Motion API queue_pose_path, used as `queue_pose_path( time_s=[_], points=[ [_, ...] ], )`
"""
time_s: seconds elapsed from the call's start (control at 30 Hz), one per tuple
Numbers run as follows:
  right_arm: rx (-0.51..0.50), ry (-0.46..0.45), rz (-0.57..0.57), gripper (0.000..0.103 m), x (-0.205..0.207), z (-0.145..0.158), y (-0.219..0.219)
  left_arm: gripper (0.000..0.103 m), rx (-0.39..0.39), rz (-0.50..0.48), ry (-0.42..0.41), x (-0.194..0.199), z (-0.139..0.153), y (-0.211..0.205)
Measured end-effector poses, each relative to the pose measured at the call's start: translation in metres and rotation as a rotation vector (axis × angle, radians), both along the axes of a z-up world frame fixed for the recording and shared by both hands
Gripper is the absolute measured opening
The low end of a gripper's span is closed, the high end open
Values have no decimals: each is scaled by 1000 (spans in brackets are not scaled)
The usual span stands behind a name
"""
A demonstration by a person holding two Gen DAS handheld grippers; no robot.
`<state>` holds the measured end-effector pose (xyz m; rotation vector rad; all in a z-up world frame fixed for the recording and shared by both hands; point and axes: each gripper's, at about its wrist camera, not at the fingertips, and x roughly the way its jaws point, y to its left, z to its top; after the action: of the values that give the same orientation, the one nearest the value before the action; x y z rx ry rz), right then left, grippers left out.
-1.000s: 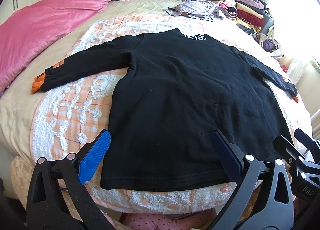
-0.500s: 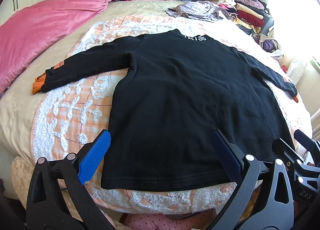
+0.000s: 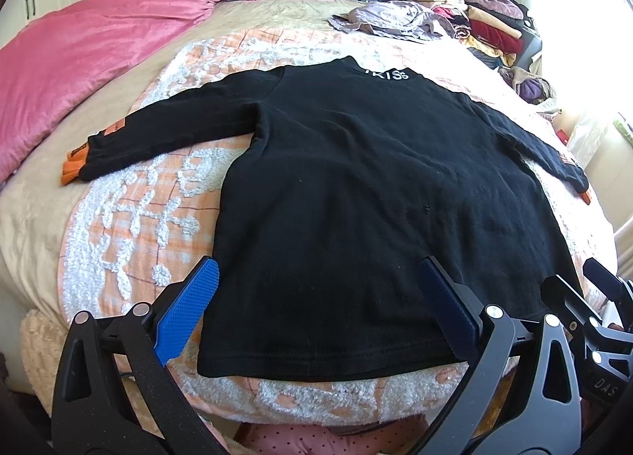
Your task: Fold small clothes
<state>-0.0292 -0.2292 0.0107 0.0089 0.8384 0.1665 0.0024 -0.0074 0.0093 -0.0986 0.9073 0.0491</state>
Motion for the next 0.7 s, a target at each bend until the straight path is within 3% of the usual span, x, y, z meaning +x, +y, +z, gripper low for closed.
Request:
queue_pose_path(
  time_s=[0.33, 0.7],
  points=[
    [-13, -3, -15, 99, 12, 3, -5, 95, -14, -1, 7, 22, 0, -3],
    [-7, -2, -23, 99, 54, 14, -13, 95, -9, -5, 16, 63, 0, -8]
  ],
)
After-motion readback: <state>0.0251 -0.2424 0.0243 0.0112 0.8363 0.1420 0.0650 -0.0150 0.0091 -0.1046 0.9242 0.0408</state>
